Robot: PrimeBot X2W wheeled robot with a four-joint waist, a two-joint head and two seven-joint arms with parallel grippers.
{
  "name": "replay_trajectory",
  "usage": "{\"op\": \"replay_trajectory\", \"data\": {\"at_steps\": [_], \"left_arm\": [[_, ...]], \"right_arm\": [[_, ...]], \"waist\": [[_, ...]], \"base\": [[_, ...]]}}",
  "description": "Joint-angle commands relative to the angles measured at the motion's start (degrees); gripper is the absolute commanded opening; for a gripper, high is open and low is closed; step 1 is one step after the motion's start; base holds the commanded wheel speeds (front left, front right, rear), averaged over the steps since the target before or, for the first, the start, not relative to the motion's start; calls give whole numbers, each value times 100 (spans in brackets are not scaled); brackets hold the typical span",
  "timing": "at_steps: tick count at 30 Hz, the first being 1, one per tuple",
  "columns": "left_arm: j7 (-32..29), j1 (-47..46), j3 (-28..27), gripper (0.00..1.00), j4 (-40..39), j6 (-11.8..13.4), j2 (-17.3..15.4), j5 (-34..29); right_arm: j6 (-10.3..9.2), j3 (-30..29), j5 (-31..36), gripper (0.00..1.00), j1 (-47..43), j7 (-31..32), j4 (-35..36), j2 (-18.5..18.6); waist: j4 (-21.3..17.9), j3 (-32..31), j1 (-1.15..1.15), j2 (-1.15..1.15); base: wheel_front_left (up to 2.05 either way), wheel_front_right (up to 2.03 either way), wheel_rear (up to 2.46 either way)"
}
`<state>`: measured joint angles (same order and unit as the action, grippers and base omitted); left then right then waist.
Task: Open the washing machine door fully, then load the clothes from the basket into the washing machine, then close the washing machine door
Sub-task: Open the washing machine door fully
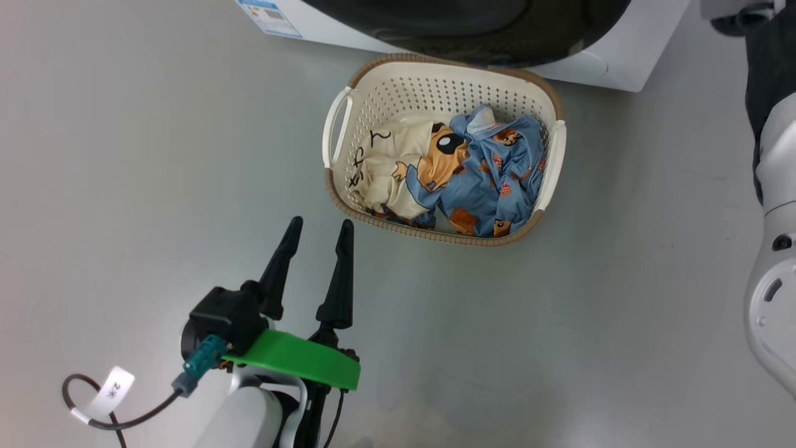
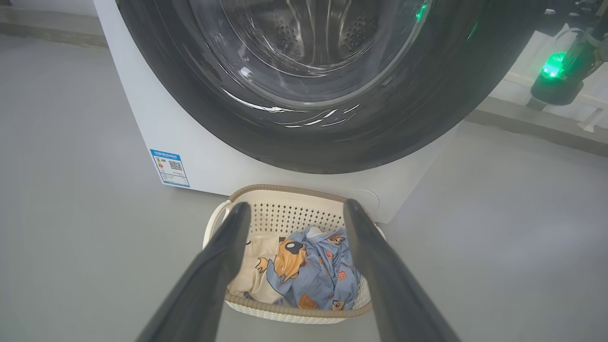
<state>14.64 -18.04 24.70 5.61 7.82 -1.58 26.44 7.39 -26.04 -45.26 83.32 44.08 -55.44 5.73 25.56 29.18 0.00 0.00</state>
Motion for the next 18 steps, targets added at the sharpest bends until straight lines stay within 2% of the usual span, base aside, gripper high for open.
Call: {"op": "replay_trajectory", "data": {"at_steps": [1, 18], "left_arm": [[36, 17, -218, 100, -90, 16, -130, -47], [36, 169, -259, 100, -38, -3, -130, -180]], "right_arm": [[10, 161, -85, 0, -49, 89, 79, -284], [10, 1115, -986, 0, -865, 250, 25, -285]], "waist": [[-22, -71, 0, 0], [-116, -488, 0, 0]], "base": [[0, 0, 0], [0, 0, 0]]}}
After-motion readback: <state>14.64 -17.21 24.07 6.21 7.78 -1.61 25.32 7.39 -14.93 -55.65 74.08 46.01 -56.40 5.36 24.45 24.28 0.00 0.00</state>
